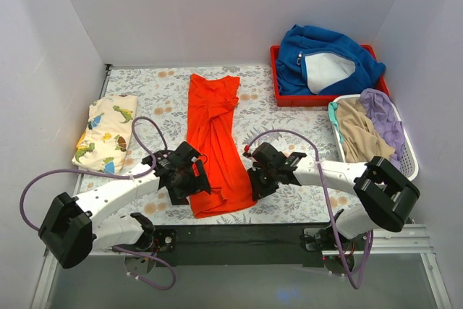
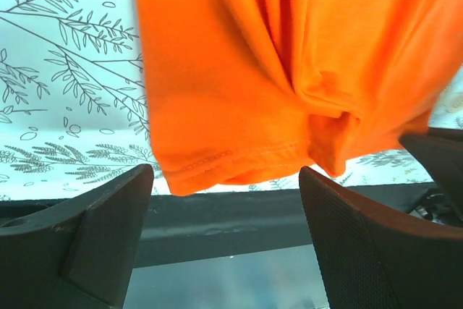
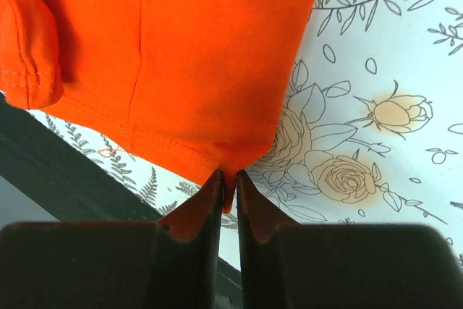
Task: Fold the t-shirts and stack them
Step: Fold the tshirt
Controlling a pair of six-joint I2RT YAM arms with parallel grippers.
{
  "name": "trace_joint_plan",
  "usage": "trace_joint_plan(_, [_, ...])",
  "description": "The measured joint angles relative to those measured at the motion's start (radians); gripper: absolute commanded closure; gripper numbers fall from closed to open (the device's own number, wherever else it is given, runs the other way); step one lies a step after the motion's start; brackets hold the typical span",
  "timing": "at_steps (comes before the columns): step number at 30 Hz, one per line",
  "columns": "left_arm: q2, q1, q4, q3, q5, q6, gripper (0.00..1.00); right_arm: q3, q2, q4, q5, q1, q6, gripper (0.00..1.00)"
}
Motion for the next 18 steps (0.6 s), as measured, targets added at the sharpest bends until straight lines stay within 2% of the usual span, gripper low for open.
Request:
trace_joint_plan(9, [0.034,-0.037,0.005,-0.106,0.007,-0.037,0.25,0.005,0.013,-0.002,-0.003,0.0,-0.035,0.81])
trace_joint_plan(14, [0.071,-0.055,0.009,-0.098,0.019,-0.055,0.42,0.005,0.013,-0.002,-0.003,0.0,-0.045,0.81])
trace_joint_plan(15, [0.084,-0.058,0.01,-0.093,0.02,-0.056,0.59,0.005,0.013,-0.002,-0.003,0.0,-0.046,0.82])
trace_joint_plan(17, [0.107,-0.066,0.018,-0.084,0.021,-0.063,0.77,0.005,0.013,-0.002,-0.002,0.0,-0.046,0.85])
trace_joint_plan(18, [0.114,-0.069,0.025,-0.082,0.023,-0.064,0.97,0.005,0.013,-0.003,-0.002,0.0,-0.046,0.87])
